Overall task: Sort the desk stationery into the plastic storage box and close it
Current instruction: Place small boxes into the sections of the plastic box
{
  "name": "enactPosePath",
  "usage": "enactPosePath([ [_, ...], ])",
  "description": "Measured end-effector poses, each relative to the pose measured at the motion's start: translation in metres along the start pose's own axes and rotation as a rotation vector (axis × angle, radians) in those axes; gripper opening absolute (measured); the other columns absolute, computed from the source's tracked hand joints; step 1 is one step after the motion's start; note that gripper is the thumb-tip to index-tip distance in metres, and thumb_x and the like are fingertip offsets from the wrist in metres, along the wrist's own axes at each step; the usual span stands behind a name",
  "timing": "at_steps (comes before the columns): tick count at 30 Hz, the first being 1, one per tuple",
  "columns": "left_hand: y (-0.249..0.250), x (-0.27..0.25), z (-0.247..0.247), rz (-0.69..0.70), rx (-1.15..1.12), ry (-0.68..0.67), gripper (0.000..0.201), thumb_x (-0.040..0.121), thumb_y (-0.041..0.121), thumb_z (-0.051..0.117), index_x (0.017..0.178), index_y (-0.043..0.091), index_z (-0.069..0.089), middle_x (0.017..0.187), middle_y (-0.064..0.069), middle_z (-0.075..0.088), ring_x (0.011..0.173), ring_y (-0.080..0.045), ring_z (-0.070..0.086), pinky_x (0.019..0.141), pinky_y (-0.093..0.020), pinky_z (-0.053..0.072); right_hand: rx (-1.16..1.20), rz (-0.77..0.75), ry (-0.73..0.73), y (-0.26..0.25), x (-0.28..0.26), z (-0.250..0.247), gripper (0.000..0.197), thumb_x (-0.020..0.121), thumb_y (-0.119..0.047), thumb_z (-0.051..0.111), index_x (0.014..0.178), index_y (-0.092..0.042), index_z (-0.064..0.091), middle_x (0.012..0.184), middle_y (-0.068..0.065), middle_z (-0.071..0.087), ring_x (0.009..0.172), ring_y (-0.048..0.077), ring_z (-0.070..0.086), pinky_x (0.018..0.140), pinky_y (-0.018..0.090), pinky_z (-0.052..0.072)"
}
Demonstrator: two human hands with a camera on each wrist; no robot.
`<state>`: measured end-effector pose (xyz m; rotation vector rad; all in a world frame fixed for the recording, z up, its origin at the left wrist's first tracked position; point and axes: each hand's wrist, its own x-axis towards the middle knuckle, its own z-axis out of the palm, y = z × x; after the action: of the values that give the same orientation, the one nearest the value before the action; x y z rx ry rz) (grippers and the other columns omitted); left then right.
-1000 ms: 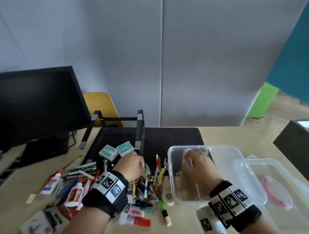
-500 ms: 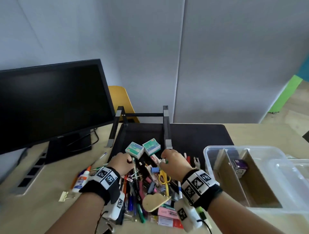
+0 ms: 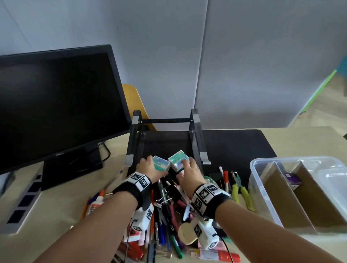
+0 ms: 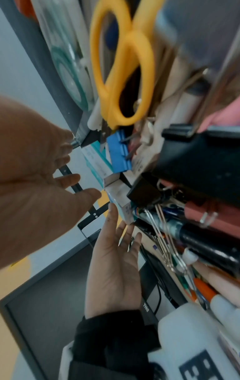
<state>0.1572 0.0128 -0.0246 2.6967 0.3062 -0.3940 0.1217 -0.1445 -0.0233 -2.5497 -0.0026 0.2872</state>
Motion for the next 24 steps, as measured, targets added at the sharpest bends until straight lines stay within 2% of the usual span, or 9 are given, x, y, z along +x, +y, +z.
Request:
enactPosePath([
  [3, 0.001, 0.01, 0.011, -0.027, 0.026, -0.02, 0.106, 0.062, 0.064, 0.075, 0.139, 0.006, 0.029, 0.134, -0.015, 0.047, 0.121, -0.032, 0.049, 0.099, -0.038, 0.044, 0.002, 0.047, -0.015, -0.004, 0.018, 0.004, 0.058, 0.088, -0.015, 0.053, 0.14, -0.011, 0.028, 0.154, 0.013, 0.01, 0.143, 0.027, 0.015, 0.114, 0.034, 0.023],
  [5, 0.001, 0.014, 0.017, -0.059, 0.057, -0.027, 0.113, 0.061, 0.063, 0.076, 0.142, 0.003, 0.026, 0.135, -0.015, 0.047, 0.124, -0.032, 0.048, 0.101, -0.039, 0.043, 0.025, 0.084, -0.009, -0.004, 0.029, 0.008, 0.054, 0.086, -0.015, 0.055, 0.136, -0.01, 0.034, 0.15, 0.012, 0.017, 0.14, 0.026, 0.02, 0.111, 0.032, 0.027],
  [7, 0.0, 0.017, 0.02, -0.064, 0.06, 0.022, 0.097, 0.06, 0.061, 0.076, 0.129, 0.003, 0.04, 0.127, -0.014, 0.052, 0.117, -0.03, 0.052, 0.095, -0.038, 0.046, 0.046, 0.1, 0.032, -0.003, 0.038, 0.014, 0.048, 0.086, -0.022, 0.057, 0.128, -0.008, 0.04, 0.141, 0.01, 0.03, 0.133, 0.026, 0.03, 0.106, 0.032, 0.033],
  [9, -0.002, 0.018, 0.019, -0.058, 0.007, 0.064, 0.086, 0.062, 0.061, 0.074, 0.12, 0.003, 0.046, 0.121, -0.013, 0.053, 0.112, -0.03, 0.054, 0.09, -0.036, 0.047, 0.063, 0.113, 0.087, -0.003, 0.043, 0.019, 0.05, 0.086, -0.028, 0.059, 0.127, -0.007, 0.038, 0.134, 0.009, 0.036, 0.127, 0.027, 0.037, 0.1, 0.032, 0.036],
  [11, -0.005, 0.017, 0.018, -0.047, -0.042, 0.108, 0.083, 0.064, 0.059, 0.073, 0.118, 0.003, 0.046, 0.12, -0.014, 0.052, 0.111, -0.031, 0.053, 0.088, -0.036, 0.047, 0.067, 0.125, 0.118, -0.003, 0.047, 0.02, 0.057, 0.084, -0.029, 0.064, 0.129, -0.009, 0.035, 0.132, 0.009, 0.038, 0.124, 0.026, 0.04, 0.098, 0.033, 0.038],
  [15, -0.01, 0.009, 0.015, -0.049, -0.097, 0.18, 0.079, 0.066, 0.053, 0.074, 0.118, 0.002, 0.042, 0.12, -0.016, 0.051, 0.11, -0.032, 0.053, 0.087, -0.035, 0.045, 0.063, 0.158, 0.066, -0.006, 0.055, 0.019, 0.071, 0.083, -0.039, 0.065, 0.136, -0.012, 0.028, 0.133, 0.01, 0.037, 0.123, 0.029, 0.041, 0.098, 0.038, 0.039],
  [17, -0.012, 0.004, 0.016, -0.059, -0.13, 0.184, 0.079, 0.066, 0.051, 0.074, 0.118, 0.002, 0.042, 0.12, -0.016, 0.052, 0.11, -0.032, 0.054, 0.085, -0.035, 0.046, 0.077, 0.184, 0.046, -0.01, 0.057, 0.018, 0.07, 0.085, -0.041, 0.061, 0.137, -0.013, 0.026, 0.134, 0.011, 0.035, 0.123, 0.032, 0.039, 0.097, 0.04, 0.039],
  [21, -0.013, -0.008, 0.015, -0.059, -0.159, 0.199, 0.076, 0.066, 0.049, 0.075, 0.116, 0.002, 0.042, 0.118, -0.015, 0.053, 0.109, -0.033, 0.055, 0.085, -0.036, 0.047, 0.122, 0.212, 0.085, -0.023, 0.055, 0.017, 0.064, 0.086, -0.03, 0.06, 0.136, -0.017, 0.024, 0.134, 0.012, 0.033, 0.122, 0.032, 0.038, 0.096, 0.041, 0.04],
  [24, -0.01, -0.016, 0.009, -0.073, -0.196, 0.197, 0.075, 0.066, 0.043, 0.078, 0.117, 0.002, 0.041, 0.12, -0.016, 0.053, 0.11, -0.033, 0.054, 0.085, -0.036, 0.047, 0.209, 0.196, 0.12, -0.035, 0.05, 0.009, 0.067, 0.085, -0.036, 0.062, 0.137, -0.018, 0.023, 0.132, 0.011, 0.034, 0.123, 0.032, 0.04, 0.097, 0.042, 0.04],
])
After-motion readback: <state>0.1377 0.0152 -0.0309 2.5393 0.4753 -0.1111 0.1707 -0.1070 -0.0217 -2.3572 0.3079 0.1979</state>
